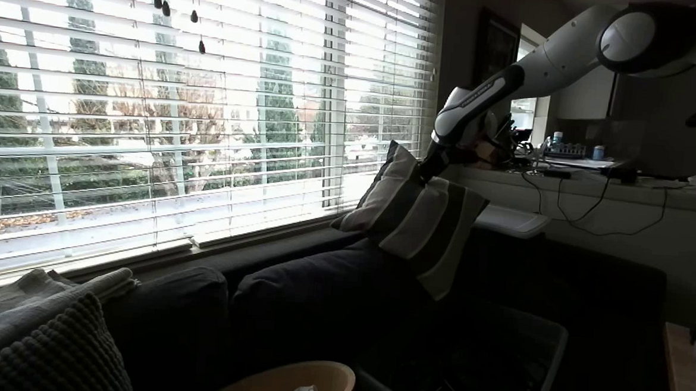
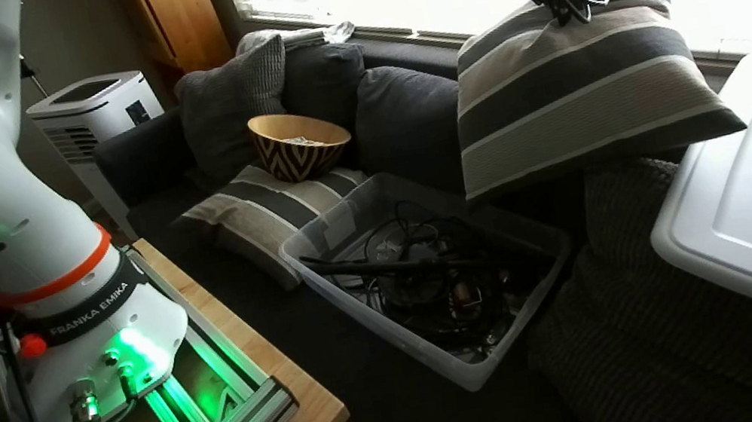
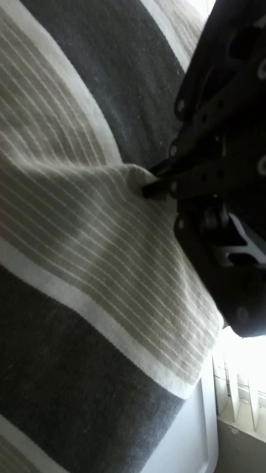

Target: Put the striped pillow into the wooden bowl

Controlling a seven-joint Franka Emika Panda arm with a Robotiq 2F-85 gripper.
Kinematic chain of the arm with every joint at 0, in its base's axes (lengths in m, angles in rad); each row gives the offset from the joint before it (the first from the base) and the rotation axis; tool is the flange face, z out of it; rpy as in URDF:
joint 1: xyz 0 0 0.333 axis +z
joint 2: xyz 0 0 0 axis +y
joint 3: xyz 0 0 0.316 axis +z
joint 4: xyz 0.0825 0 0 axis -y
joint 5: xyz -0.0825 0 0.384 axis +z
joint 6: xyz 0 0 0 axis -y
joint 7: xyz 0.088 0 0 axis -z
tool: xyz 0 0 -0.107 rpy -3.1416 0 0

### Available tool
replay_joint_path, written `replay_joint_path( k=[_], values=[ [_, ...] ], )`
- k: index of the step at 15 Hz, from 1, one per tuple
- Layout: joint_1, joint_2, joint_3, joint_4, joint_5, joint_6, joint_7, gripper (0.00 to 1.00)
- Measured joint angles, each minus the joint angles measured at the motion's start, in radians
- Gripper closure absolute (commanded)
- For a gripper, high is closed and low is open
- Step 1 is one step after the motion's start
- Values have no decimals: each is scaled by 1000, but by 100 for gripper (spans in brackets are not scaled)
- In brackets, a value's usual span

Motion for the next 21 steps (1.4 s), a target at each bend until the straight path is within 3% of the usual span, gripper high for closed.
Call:
replay_joint_path(
  k=[6, 12, 17, 21],
  values=[
    [35, -94, -14, 3, -6, -124, 21, 99],
    [85, -287, 47, -118, 21, -286, -3, 99],
    [149, -432, 86, -258, 29, -299, -7, 99],
    [216, -498, 121, -297, 29, -299, -24, 99]
  ],
)
